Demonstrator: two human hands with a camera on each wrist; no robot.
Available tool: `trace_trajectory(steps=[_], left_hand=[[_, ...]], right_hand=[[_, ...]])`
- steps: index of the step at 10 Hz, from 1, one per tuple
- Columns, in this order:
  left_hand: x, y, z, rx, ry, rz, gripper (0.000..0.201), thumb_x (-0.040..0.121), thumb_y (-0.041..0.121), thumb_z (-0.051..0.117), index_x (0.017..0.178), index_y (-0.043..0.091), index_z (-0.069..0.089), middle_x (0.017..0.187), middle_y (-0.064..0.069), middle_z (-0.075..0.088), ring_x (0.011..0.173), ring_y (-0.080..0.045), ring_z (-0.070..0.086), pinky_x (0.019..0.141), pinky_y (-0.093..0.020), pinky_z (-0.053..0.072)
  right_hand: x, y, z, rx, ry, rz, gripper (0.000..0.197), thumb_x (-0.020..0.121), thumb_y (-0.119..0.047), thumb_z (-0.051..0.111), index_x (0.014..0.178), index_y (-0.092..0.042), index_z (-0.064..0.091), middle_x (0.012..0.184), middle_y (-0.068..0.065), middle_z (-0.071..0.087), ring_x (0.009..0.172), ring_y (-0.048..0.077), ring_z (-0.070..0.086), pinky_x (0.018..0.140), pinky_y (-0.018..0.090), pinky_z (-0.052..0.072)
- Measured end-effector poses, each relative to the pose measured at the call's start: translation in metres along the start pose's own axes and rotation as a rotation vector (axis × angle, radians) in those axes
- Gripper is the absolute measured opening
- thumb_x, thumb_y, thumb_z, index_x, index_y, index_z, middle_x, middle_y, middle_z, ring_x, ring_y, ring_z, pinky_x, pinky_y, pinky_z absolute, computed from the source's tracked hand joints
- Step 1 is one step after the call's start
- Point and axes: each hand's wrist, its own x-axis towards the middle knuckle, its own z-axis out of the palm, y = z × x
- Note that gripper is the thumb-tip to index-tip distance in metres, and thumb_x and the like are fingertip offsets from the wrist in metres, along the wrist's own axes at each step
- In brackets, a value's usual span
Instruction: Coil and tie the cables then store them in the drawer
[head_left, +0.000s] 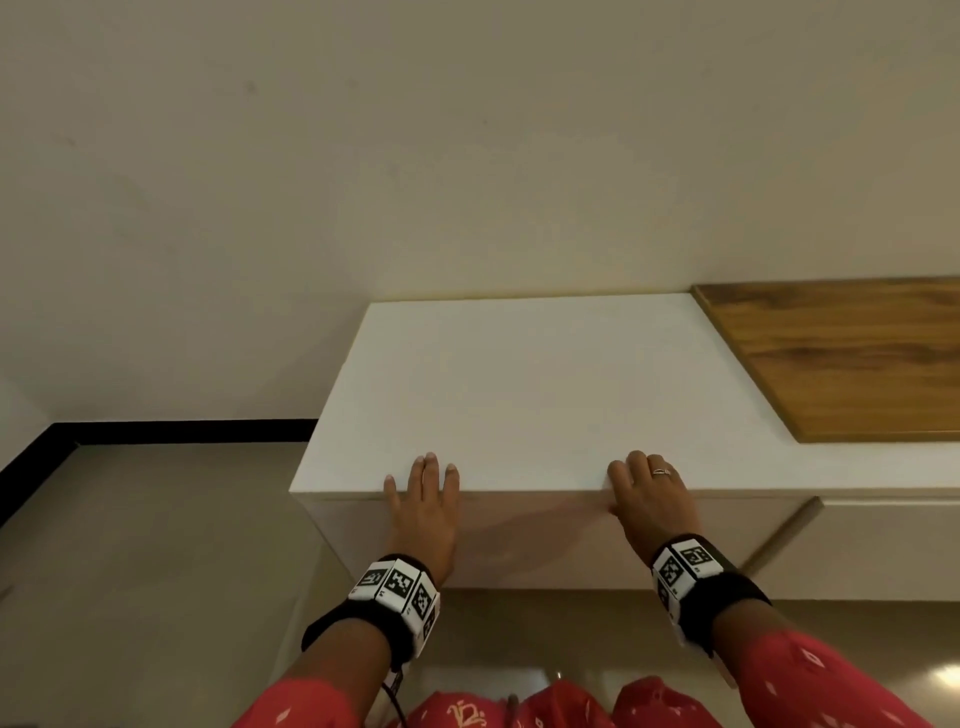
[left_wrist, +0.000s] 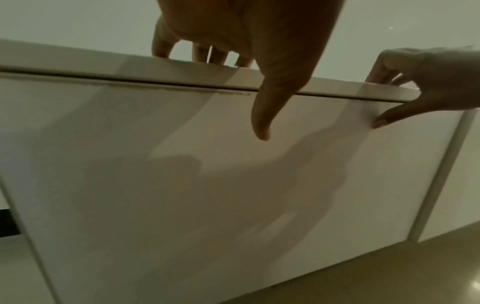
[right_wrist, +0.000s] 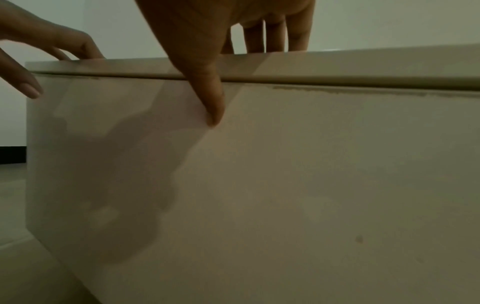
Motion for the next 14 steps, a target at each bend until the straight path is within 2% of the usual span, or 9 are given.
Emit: trace_trajectory(steps=[2,3,4,5,7,9,11,12,14], left_hand=[[-0.004,-0.006,-0.014,0.001,-0.077,0.052,0.102,0.079,0.038,0.065,0.145,0.012,-0.009,0.155,-0.016,-0.012,0.144,-0.031,-0.011,0.113,-0.057,0.0],[-0.007,-0.009,-0.018,-0.015,-0.076,0.065,0.102,0.079,0.041,0.064,0.145,0.012,-0.009,0.155,-0.015,-0.011,0.144,-0.03,-0.011,0.114,-0.055,-0.001],[-0.008,-0.008,-0.011,-0.028,0.041,0.074,0.101,0.075,0.053,0.061,0.145,0.011,0.003,0.155,-0.018,0.002,0.144,-0.031,0.003,0.113,-0.057,0.008],[-0.002,-0.014,0.004,-0.096,0.158,0.093,0.092,0.055,0.062,0.064,0.128,0.011,0.041,0.133,-0.018,0.053,0.125,-0.031,0.046,0.092,-0.058,0.044],[0.004,-0.031,0.031,-0.251,0.35,0.179,0.065,0.067,0.04,0.046,0.129,0.019,0.041,0.138,-0.006,0.039,0.128,-0.021,0.034,0.101,-0.043,0.028],[-0.008,-0.031,0.016,-0.311,0.172,0.192,0.074,0.067,0.037,0.049,0.136,0.015,0.037,0.142,-0.01,0.041,0.133,-0.023,0.03,0.111,-0.037,0.01],[-0.016,-0.038,-0.016,-0.168,-0.141,0.258,0.092,0.055,0.037,0.062,0.138,0.009,0.034,0.142,-0.015,0.039,0.132,-0.028,0.027,0.114,-0.04,0.012],[-0.008,-0.043,-0.047,-0.125,-0.336,0.245,0.106,0.038,0.046,0.074,0.131,0.009,0.04,0.135,-0.015,0.048,0.125,-0.031,0.043,0.099,-0.047,0.043],[0.007,-0.05,-0.121,-0.124,-0.612,0.219,0.082,0.087,0.029,0.051,0.146,0.02,-0.005,0.157,-0.008,-0.002,0.145,-0.024,0.001,0.117,-0.049,0.002]], right_hand=[[-0.004,-0.005,-0.009,-0.034,-0.06,-0.018,0.066,0.027,-0.016,0.091,0.079,-0.01,0.052,0.072,0.009,0.059,0.063,0.027,0.059,0.061,0.036,0.055],[-0.012,-0.006,-0.016,-0.036,-0.177,-0.009,0.061,0.053,-0.033,0.084,0.102,-0.007,0.059,0.099,0.012,0.062,0.091,0.03,0.06,0.084,0.038,0.052],[-0.017,-0.002,-0.013,-0.074,-0.181,-0.014,0.078,0.037,-0.034,0.087,0.102,0.0,0.061,0.097,0.022,0.065,0.085,0.037,0.063,0.077,0.043,0.057],[-0.015,0.002,-0.008,-0.028,-0.215,-0.065,0.076,0.05,-0.037,0.077,0.11,-0.001,0.048,0.103,0.026,0.063,0.091,0.04,0.061,0.082,0.046,0.055],[-0.018,0.013,0.005,0.055,-0.146,-0.097,0.064,0.067,-0.036,0.041,0.119,0.001,0.043,0.11,0.028,0.06,0.108,0.037,0.043,0.097,0.044,0.032],[-0.02,0.024,-0.022,0.053,-0.307,-0.153,0.07,0.066,-0.038,0.046,0.125,0.0,0.041,0.12,0.024,0.055,0.116,0.034,0.04,0.088,0.041,0.053],[-0.006,0.019,-0.058,0.063,-0.692,-0.15,0.107,0.038,-0.042,0.085,0.126,0.002,0.042,0.124,0.03,0.056,0.113,0.041,0.057,0.08,0.038,0.057],[0.009,0.015,-0.084,0.183,-0.79,-0.099,0.085,0.083,-0.031,0.058,0.145,-0.005,0.006,0.154,0.022,0.006,0.144,0.034,0.009,0.116,0.038,0.023],[0.03,0.022,-0.131,0.247,-0.94,0.042,0.072,0.09,-0.022,0.049,0.146,-0.012,0.005,0.154,0.013,0.014,0.144,0.028,0.008,0.117,0.036,0.019]])
